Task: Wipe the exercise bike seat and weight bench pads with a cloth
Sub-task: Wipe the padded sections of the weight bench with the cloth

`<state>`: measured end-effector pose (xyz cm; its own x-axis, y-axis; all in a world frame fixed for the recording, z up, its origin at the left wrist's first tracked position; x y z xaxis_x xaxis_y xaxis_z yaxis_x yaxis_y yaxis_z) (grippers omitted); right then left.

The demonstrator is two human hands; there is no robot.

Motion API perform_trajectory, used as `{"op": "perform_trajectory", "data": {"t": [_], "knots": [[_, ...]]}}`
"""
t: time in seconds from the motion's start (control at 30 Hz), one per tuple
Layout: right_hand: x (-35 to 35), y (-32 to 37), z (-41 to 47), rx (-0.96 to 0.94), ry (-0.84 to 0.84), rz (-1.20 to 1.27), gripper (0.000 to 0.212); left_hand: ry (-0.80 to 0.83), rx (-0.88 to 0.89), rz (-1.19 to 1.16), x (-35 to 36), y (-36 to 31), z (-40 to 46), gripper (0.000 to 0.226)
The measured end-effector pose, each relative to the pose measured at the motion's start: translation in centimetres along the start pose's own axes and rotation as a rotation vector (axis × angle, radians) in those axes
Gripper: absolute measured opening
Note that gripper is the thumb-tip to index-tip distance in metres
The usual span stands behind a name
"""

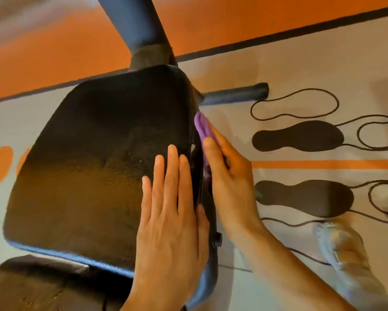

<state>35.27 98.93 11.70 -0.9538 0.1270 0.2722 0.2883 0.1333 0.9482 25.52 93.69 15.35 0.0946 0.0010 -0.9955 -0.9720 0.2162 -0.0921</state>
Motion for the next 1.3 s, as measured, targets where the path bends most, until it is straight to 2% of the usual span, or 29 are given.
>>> {"op": "perform_trajectory", "data": {"t": [0.1, 0.23, 0.4, 0.53, 0.6, 0.67, 0.73, 0.8, 0.83, 0.9, 1.0, 1.13, 1.2, 1.23, 1.3], "knots": [[-0.1, -0.3, -1.1, 0.022, 0.026, 0.125, 0.034, 0.027, 0.086, 0.068, -0.2, -0.2, 1.2, 0.062], [0.4, -0.8, 3.0, 0.007, -0.034, 0.073, 0.031, 0.078, 0.127, 0.159, 0.0, -0.3, 2.4, 0.063], [0.4, -1.5, 1.2, -0.023, 0.120, 0.211, 0.037, 0.096, 0.080, 0.176, 0.3, -0.5, 2.3, 0.065], [1.0, -1.1, 8.0, -0.027, 0.072, -0.045, 0.032, 0.089, 0.054, 0.156, 0.4, -0.6, 2.6, 0.068], [1.2, -0.9, 12.2, -0.012, 0.091, -0.086, 0.032, 0.082, 0.045, 0.159, 0.5, -0.6, 2.7, 0.067], [1.0, -2.0, 11.1, -0.011, 0.115, -0.063, 0.035, 0.075, 0.051, 0.171, 0.5, -0.7, 2.8, 0.064], [0.2, -3.1, 5.9, 0.022, 0.204, 0.076, 0.041, 0.061, 0.055, 0.168, 0.6, -0.7, 2.6, 0.060], [-0.2, -2.9, 2.3, -0.065, 0.225, 0.110, 0.046, 0.055, 0.048, 0.159, 0.6, -0.8, 2.6, 0.064], [-0.2, -2.9, 3.7, -0.109, 0.203, 0.018, 0.045, 0.059, 0.048, 0.162, 0.6, -0.8, 2.6, 0.065], [0.6, -2.1, 8.2, -0.026, 0.208, -0.023, 0.039, 0.072, 0.036, 0.171, 0.7, -0.9, 2.7, 0.065], [2.0, -0.3, 15.2, -0.067, 0.181, -0.117, 0.035, 0.062, 0.030, 0.175, 0.7, -0.9, 2.7, 0.065], [0.4, -3.1, 7.9, -0.030, 0.223, 0.018, 0.039, 0.066, 0.037, 0.162, 0.6, -0.9, 2.7, 0.058], [0.0, -3.4, 4.3, -0.131, 0.203, -0.006, 0.044, 0.069, 0.032, 0.139, 0.6, -0.9, 2.7, 0.057], [-0.2, -3.2, 5.3, -0.161, 0.185, -0.074, 0.045, 0.067, 0.034, 0.131, 0.6, -0.9, 2.6, 0.057], [0.7, -2.5, 9.9, -0.029, 0.215, -0.079, 0.039, 0.061, 0.029, 0.125, 0.6, -0.9, 2.5, 0.062]]}}
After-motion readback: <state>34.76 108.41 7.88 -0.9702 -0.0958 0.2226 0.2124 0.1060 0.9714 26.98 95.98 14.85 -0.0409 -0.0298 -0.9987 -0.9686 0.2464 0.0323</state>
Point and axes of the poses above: each hand's wrist, its own z-axis towards the middle knuckle, its own x-axis out of the palm, y = z × x, the point moved 1 cm from there along z, towards the middle knuckle, and after that the axes turned 10 degrees about -z, right-handed, at the moved point
